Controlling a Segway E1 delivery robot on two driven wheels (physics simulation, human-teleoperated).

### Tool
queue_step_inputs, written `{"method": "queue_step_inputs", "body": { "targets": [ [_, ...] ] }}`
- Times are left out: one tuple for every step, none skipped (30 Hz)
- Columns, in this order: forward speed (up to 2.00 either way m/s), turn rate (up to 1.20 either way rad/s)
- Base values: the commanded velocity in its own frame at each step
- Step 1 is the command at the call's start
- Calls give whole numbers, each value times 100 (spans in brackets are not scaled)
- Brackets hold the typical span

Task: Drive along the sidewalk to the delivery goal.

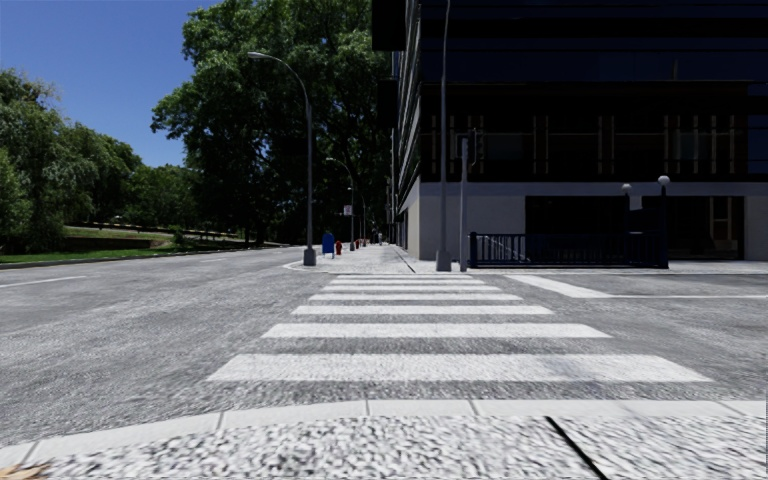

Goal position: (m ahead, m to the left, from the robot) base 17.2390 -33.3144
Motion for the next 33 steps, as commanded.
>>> {"method": "queue_step_inputs", "body": {
  "targets": [
    [200, 0],
    [200, 0],
    [200, 0],
    [200, 0],
    [200, 0],
    [200, 0],
    [200, 0],
    [200, 0],
    [200, 0],
    [200, 0],
    [200, 0],
    [200, 0],
    [200, 0],
    [200, 0],
    [200, 0],
    [200, 0],
    [200, 0],
    [200, 0],
    [200, 0],
    [187, 0],
    [187, 0],
    [166, 0],
    [145, 0],
    [145, 0],
    [138, 0],
    [133, 0],
    [130, 0],
    [129, 0],
    [129, 0],
    [129, 0],
    [129, 0],
    [129, 0],
    [129, 0]
  ]
}}
